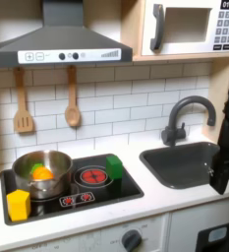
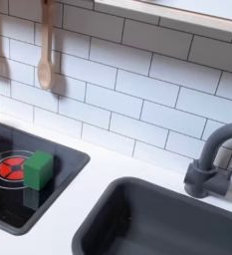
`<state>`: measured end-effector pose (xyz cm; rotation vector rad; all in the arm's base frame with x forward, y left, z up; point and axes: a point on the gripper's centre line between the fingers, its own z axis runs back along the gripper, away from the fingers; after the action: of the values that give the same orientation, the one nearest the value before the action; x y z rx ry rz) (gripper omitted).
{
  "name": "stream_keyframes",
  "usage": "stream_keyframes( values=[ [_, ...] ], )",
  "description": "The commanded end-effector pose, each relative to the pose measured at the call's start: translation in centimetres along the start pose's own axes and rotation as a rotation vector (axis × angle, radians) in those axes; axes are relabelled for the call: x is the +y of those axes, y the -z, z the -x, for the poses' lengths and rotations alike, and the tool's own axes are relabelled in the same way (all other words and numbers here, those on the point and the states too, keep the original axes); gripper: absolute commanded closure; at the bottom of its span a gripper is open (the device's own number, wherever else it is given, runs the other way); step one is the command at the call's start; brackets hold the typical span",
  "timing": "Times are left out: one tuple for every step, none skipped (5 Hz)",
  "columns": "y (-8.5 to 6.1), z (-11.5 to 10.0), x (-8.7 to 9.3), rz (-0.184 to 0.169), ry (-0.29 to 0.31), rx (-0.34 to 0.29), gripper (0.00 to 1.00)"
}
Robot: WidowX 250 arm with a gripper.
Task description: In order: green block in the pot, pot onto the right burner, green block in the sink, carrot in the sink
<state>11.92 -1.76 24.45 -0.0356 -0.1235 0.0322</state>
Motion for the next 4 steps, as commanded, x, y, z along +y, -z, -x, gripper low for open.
stream_keyframes(
  values=[
    [0.0, 0.0, 0.0, 0.000, 0.000, 0.000, 0.00],
    [0.2, -1.1, 1.0, -0.028, 0.000, -0.001, 0.00],
    [1.2, -2.0, 2.0, -0.029, -0.015, 0.022, 0.00],
    [1.5, -3.2, 3.0, -0.039, -0.027, 0.011, 0.00]
  ],
)
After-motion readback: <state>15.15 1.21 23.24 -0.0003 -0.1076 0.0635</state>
